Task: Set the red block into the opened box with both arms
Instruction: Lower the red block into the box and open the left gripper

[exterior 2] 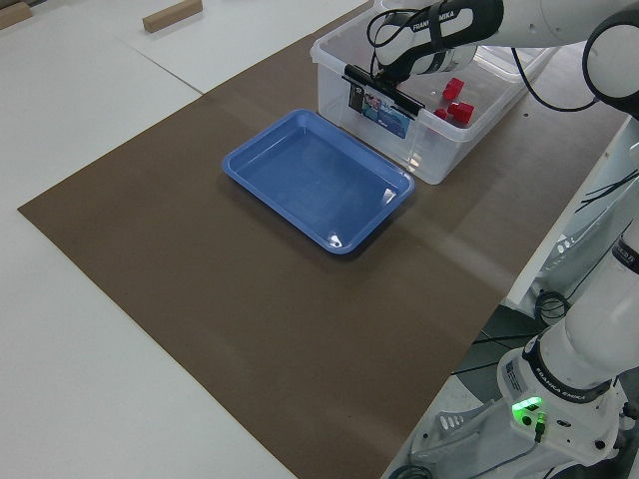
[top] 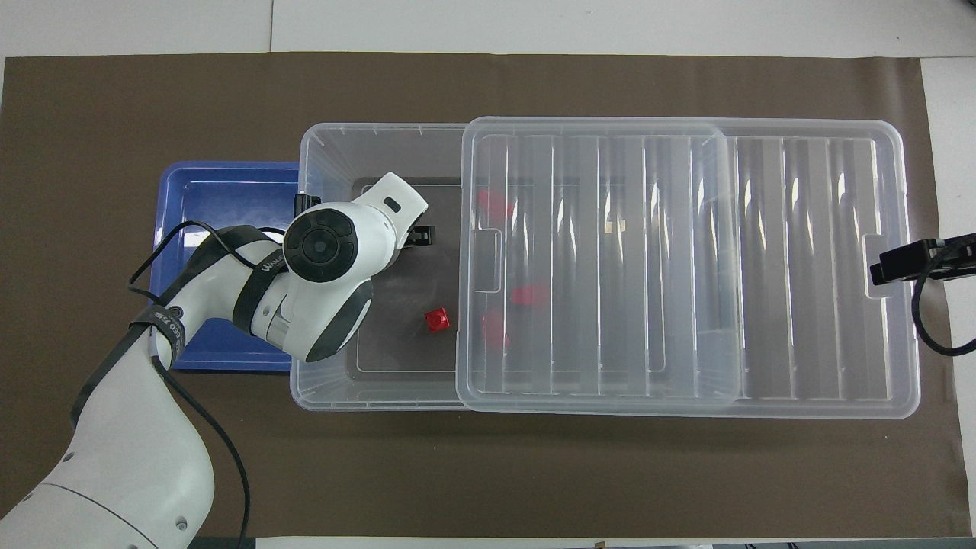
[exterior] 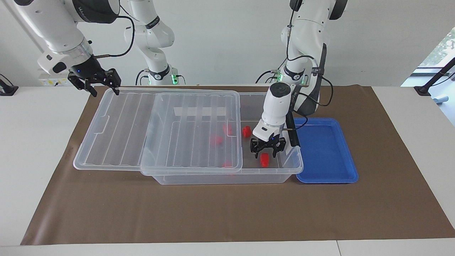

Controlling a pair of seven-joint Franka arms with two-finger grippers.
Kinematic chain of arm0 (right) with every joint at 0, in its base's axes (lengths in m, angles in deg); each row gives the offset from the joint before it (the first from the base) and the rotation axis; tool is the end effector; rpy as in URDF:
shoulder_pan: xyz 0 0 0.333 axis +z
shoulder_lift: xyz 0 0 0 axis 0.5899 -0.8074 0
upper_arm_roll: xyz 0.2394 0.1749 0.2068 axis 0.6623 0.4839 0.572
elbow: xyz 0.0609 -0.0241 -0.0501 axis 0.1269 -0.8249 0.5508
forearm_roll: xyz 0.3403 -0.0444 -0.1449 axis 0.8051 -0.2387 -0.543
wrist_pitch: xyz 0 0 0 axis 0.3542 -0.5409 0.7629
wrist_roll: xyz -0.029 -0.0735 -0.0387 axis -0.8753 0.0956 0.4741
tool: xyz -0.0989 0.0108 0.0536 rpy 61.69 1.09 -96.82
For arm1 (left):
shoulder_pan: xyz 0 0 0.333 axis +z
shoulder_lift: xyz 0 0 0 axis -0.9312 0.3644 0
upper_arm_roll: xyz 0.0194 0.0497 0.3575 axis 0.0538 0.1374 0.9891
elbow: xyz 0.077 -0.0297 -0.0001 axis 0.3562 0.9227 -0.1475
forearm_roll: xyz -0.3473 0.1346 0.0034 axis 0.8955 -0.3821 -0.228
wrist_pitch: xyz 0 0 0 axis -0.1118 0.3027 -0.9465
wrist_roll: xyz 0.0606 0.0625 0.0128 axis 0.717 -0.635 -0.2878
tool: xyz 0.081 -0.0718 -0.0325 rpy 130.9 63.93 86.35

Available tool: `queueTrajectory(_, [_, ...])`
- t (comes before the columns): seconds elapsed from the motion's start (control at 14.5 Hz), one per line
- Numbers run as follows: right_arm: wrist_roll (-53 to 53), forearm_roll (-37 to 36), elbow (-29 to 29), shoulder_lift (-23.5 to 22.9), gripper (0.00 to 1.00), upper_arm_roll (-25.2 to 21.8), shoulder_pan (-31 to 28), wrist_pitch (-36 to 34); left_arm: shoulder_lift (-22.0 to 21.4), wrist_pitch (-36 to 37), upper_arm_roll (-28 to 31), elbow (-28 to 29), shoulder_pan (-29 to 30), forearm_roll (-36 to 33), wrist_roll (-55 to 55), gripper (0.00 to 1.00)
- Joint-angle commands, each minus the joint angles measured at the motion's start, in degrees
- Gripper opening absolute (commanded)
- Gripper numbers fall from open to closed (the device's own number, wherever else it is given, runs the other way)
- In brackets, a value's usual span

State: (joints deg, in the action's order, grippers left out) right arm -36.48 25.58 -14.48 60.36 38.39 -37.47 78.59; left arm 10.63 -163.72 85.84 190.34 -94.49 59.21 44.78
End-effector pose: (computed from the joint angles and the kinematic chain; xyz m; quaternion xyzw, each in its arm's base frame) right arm 0.4931 -0.0433 0.6438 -0.9988 -0.0233 0.0378 0.0185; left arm 0.5478 -0.3109 0.3712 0.9928 -0.0190 0.1154 0.0269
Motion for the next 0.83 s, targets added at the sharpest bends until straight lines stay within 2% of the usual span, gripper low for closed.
queueTrajectory(0.0, [-2.9,-0.8,-2.3,1.1,0.0,0.3,-1.4,3.0,-2.2,0.6,-0.1,-0.6,0.2,-1.5,-0.9,1.0])
queueTrajectory(0.55, [-12.8,-1.3,-9.0,2.2,0.0,0.2,-9.3,12.8,-14.4,17.1,-0.3,-1.9,0.1,-1.1,0.3,1.0])
queueTrajectory(0.76, [-13.7,-1.2,-12.1,2.4,0.0,0.2,-10.2,16.5,-19.2,21.5,0.6,-1.9,0.8,-0.1,2.7,1.0])
